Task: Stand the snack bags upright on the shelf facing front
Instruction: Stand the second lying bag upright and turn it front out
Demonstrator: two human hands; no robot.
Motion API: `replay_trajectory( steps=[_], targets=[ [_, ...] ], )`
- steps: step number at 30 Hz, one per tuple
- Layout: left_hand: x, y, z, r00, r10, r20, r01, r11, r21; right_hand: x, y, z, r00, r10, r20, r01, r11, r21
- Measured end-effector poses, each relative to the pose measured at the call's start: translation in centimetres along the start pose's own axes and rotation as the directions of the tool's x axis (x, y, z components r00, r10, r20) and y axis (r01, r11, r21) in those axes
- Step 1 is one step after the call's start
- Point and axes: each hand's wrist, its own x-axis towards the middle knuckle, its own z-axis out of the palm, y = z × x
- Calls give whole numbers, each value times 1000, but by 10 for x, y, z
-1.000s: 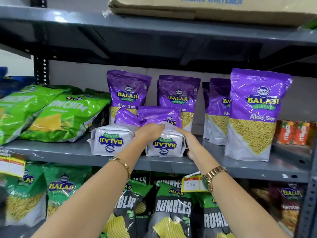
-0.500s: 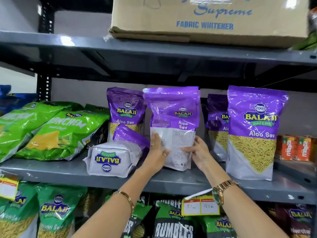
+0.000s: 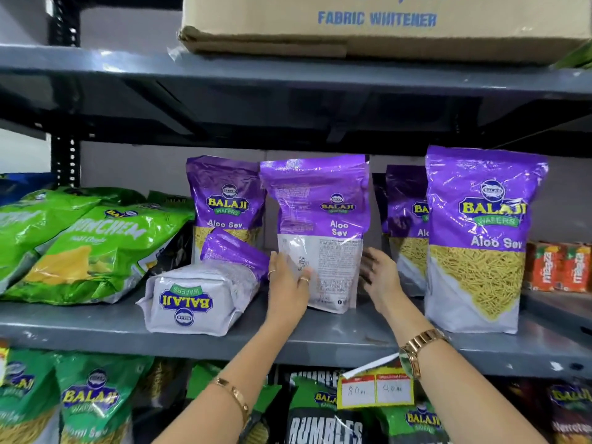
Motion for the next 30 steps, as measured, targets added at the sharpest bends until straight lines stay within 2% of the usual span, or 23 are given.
replay_trajectory(
  steps=[2,4,8,12,15,17,20,22,24,27,30],
  targets=[
    [-6,6,4,985,-125,-116,112,988,-109,7,6,-4,998,16,-60,-22,994,-111],
    [-8,9,10,965,-218,-144,192,966,-172,13,13,-4,997,27,-66,-41,974,-221],
    [-7,9,24,953,-295,-66,276,939,-207,16,21,5,990,143,-11,-140,946,-294],
    [7,11,30,916,-401,28,392,878,-275,14,21,6,990,137,38,-115,929,-351],
    [22,8,26,879,-451,155,476,847,-236,5,16,6,994,63,95,-26,937,-348],
    [30,4,23,849,-432,304,517,797,-312,-3,16,8,986,-8,166,64,939,-338],
    [37,0,21,818,-379,433,549,739,-390,-14,18,8,947,-167,274,282,839,-466],
    [41,-3,21,808,-382,448,556,744,-369,-19,20,5,908,-254,332,413,667,-620],
    [41,-3,21,805,-381,454,554,756,-348,-20,19,3,890,-293,350,456,545,-704],
    [38,-4,19,831,-378,407,533,751,-390,-21,15,3,874,-387,295,473,533,-702],
    [29,1,15,894,-336,297,441,775,-452,-14,16,4,881,-461,109,393,581,-713]
  ],
)
